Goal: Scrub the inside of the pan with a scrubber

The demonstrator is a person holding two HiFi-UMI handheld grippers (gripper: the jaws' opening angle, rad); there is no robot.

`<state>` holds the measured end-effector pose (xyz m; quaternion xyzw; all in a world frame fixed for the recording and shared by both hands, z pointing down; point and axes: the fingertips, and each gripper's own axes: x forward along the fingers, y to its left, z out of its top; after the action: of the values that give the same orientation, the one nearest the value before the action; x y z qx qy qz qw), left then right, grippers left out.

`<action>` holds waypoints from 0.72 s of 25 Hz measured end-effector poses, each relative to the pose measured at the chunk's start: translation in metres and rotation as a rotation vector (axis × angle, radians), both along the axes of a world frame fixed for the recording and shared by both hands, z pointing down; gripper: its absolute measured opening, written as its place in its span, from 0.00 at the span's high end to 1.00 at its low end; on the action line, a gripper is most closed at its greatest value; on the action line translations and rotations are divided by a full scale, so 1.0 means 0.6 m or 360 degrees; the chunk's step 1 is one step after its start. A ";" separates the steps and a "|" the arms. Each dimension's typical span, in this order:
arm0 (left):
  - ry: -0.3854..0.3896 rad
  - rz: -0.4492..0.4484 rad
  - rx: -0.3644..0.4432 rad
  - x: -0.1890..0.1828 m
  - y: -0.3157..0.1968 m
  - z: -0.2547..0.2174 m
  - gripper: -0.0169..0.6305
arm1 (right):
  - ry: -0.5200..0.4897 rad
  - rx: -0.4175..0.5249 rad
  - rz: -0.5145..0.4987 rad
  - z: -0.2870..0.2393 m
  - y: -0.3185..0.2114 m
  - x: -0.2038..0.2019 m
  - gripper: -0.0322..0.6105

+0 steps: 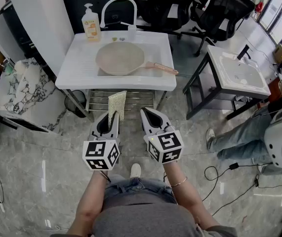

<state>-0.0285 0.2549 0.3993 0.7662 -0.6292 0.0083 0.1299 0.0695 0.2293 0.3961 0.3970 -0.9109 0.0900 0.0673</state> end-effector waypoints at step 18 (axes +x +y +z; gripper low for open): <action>0.0043 -0.0065 -0.0003 0.006 -0.044 -0.012 0.87 | -0.0084 -0.0028 0.0035 0.009 -0.047 0.043 0.93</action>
<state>-0.0246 0.2283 0.3923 0.7532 -0.6429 -0.0040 0.1392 0.0950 0.2011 0.4014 0.4038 -0.9072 0.1091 0.0456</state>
